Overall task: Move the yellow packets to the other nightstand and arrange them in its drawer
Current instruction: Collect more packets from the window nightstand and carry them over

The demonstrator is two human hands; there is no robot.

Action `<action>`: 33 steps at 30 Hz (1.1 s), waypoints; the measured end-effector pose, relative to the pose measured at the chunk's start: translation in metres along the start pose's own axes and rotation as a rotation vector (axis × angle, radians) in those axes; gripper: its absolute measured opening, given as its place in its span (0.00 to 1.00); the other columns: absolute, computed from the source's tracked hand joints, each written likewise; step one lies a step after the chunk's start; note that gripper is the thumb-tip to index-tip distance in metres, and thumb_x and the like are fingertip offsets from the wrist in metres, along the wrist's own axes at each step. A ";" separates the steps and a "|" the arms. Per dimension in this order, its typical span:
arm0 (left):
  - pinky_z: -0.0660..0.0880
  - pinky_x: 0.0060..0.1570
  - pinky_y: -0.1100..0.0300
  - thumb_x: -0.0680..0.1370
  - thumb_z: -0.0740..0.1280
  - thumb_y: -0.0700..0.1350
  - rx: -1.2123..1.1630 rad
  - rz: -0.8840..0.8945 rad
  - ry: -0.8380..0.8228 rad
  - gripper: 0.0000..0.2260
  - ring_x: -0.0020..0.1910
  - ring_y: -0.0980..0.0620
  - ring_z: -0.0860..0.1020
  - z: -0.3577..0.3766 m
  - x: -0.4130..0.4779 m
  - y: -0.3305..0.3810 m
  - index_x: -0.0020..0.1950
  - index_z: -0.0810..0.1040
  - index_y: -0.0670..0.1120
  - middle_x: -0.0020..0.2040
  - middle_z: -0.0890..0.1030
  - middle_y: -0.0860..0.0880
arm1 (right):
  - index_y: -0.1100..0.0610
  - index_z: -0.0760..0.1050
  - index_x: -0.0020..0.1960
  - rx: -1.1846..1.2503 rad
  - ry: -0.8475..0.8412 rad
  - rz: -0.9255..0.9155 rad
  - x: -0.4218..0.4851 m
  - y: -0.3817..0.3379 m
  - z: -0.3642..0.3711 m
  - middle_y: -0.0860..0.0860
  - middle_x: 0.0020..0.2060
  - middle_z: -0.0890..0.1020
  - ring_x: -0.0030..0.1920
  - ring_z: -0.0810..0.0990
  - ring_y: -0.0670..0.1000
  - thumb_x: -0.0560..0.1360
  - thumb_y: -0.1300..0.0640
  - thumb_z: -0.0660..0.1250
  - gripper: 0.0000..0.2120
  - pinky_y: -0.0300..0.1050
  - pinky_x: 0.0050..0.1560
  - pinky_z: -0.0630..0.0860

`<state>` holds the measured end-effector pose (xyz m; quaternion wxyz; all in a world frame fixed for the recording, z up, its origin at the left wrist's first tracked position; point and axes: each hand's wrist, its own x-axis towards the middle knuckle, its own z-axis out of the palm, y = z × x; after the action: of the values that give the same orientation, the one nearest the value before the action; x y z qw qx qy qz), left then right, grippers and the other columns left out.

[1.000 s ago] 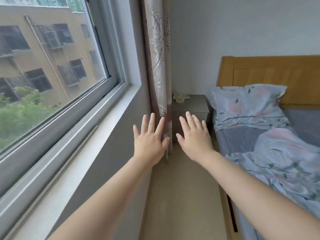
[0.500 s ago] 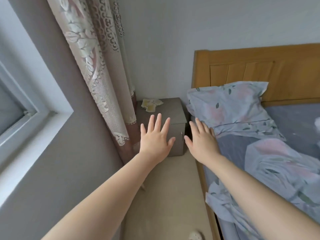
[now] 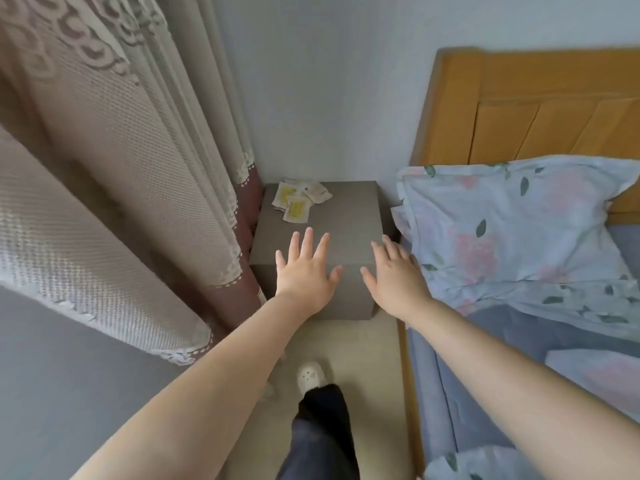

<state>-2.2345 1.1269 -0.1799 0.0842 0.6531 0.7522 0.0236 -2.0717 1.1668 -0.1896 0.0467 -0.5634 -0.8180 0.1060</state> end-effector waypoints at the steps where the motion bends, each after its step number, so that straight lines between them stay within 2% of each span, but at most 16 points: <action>1: 0.46 0.73 0.40 0.82 0.50 0.59 -0.023 -0.012 -0.018 0.29 0.78 0.45 0.41 0.008 0.023 -0.007 0.79 0.44 0.52 0.79 0.44 0.47 | 0.57 0.53 0.76 -0.004 -0.025 -0.008 0.021 0.000 0.009 0.57 0.76 0.55 0.75 0.54 0.56 0.81 0.45 0.52 0.29 0.57 0.72 0.57; 7: 0.46 0.73 0.41 0.82 0.51 0.58 -0.197 -0.088 -0.183 0.29 0.78 0.46 0.41 0.056 0.183 -0.047 0.79 0.44 0.52 0.79 0.42 0.48 | 0.58 0.55 0.75 -0.104 -0.125 -0.026 0.175 0.005 0.055 0.57 0.74 0.60 0.73 0.60 0.56 0.80 0.46 0.52 0.28 0.54 0.71 0.59; 11: 0.54 0.73 0.42 0.82 0.55 0.55 -0.416 -0.246 -0.392 0.29 0.77 0.43 0.49 0.102 0.289 -0.090 0.79 0.47 0.53 0.79 0.45 0.47 | 0.59 0.50 0.77 -0.077 -0.293 0.029 0.284 0.000 0.100 0.57 0.76 0.56 0.74 0.58 0.58 0.81 0.46 0.51 0.29 0.54 0.72 0.58; 15: 0.55 0.73 0.44 0.81 0.58 0.54 -0.370 -0.366 -0.536 0.31 0.77 0.41 0.49 0.140 0.355 -0.139 0.79 0.47 0.51 0.79 0.46 0.46 | 0.59 0.50 0.77 -0.054 -0.431 0.042 0.364 -0.003 0.146 0.57 0.76 0.55 0.75 0.56 0.58 0.81 0.47 0.52 0.29 0.53 0.72 0.58; 20: 0.54 0.73 0.43 0.80 0.62 0.53 -0.347 -0.467 -0.519 0.37 0.78 0.42 0.46 0.189 0.399 -0.170 0.78 0.38 0.52 0.79 0.44 0.46 | 0.59 0.50 0.77 -0.053 -0.539 0.069 0.420 0.000 0.195 0.55 0.76 0.55 0.74 0.57 0.57 0.81 0.48 0.53 0.29 0.52 0.71 0.59; 23: 0.50 0.75 0.44 0.78 0.64 0.56 -0.268 -0.503 -0.525 0.43 0.77 0.42 0.41 0.216 0.418 -0.184 0.77 0.34 0.50 0.79 0.39 0.45 | 0.58 0.48 0.77 -0.083 -0.599 -0.016 0.442 0.005 0.222 0.54 0.77 0.52 0.75 0.54 0.56 0.81 0.48 0.53 0.29 0.52 0.72 0.57; 26: 0.46 0.75 0.46 0.75 0.68 0.60 -0.231 -0.532 -0.430 0.49 0.77 0.43 0.39 0.239 0.435 -0.199 0.77 0.33 0.47 0.78 0.37 0.44 | 0.58 0.48 0.77 -0.103 -0.599 -0.128 0.466 0.006 0.243 0.55 0.77 0.49 0.76 0.52 0.56 0.80 0.50 0.54 0.29 0.53 0.73 0.54; 30: 0.46 0.76 0.48 0.74 0.64 0.65 -0.180 -0.450 -0.318 0.48 0.78 0.45 0.40 0.260 0.437 -0.212 0.77 0.35 0.46 0.79 0.41 0.45 | 0.56 0.46 0.78 -0.128 -0.588 -0.318 0.497 0.001 0.260 0.54 0.78 0.44 0.77 0.47 0.55 0.80 0.52 0.55 0.30 0.55 0.74 0.50; 33: 0.45 0.76 0.52 0.77 0.57 0.66 -0.153 -0.423 -0.202 0.43 0.78 0.47 0.41 0.270 0.431 -0.216 0.78 0.37 0.46 0.79 0.43 0.47 | 0.52 0.44 0.78 -0.172 -0.591 -0.457 0.516 -0.006 0.273 0.51 0.77 0.41 0.77 0.43 0.55 0.80 0.52 0.54 0.31 0.55 0.75 0.47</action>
<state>-2.4606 1.5009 -0.5182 0.2112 0.4720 0.8559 -0.0033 -2.3170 1.6126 -0.4765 -0.2162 -0.3135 -0.9066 0.1816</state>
